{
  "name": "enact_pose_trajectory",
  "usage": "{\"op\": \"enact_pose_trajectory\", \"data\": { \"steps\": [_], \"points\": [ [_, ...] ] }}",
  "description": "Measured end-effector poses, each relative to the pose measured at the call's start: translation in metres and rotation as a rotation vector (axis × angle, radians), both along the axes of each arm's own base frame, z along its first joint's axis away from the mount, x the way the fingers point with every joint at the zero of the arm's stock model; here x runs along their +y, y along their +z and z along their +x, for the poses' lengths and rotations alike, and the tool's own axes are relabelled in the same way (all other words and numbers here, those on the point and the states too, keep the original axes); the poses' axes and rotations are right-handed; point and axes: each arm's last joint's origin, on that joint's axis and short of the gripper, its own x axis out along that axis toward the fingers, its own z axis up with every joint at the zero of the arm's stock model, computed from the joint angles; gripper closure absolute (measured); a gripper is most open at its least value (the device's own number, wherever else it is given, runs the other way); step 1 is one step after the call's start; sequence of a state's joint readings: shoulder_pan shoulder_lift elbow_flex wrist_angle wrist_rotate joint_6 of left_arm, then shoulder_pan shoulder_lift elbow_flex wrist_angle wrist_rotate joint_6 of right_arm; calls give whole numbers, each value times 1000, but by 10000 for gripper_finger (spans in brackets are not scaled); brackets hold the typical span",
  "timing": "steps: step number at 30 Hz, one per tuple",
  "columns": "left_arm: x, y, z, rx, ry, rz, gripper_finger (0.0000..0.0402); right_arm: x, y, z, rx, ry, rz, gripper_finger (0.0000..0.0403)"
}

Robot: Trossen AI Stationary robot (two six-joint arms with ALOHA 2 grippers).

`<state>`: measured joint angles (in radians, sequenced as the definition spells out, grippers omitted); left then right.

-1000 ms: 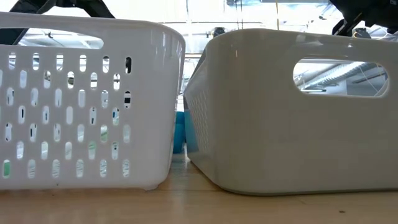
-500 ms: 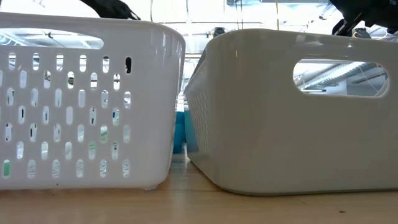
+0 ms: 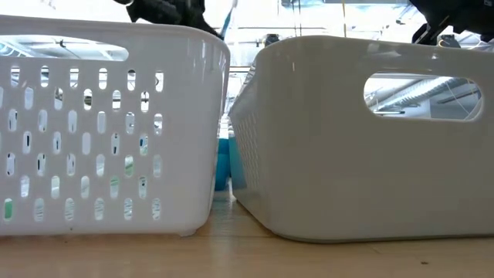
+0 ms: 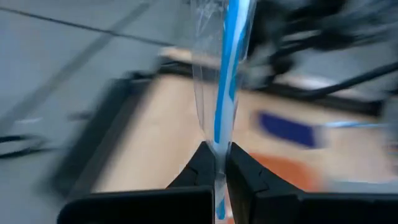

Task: Pick & Place Toothbrushes
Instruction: Put the blue toothbrush into the blue bin

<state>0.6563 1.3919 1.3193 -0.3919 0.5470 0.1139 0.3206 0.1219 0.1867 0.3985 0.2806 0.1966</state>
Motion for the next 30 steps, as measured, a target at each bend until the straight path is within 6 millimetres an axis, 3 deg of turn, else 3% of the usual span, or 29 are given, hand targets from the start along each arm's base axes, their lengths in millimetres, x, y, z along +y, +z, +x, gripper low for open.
{"op": "enact_pose_trajectory", "data": {
  "steps": [11,21,30],
  "points": [
    [-35,11,21,-135,-388,-314,395,1,0,0,-8,46,-21,403],
    [-89,48,46,-395,-672,-267,396,2,-1,0,5,20,-77,403],
    [-146,84,43,-660,-964,-233,397,2,-4,2,33,16,-93,403]
  ]
}}
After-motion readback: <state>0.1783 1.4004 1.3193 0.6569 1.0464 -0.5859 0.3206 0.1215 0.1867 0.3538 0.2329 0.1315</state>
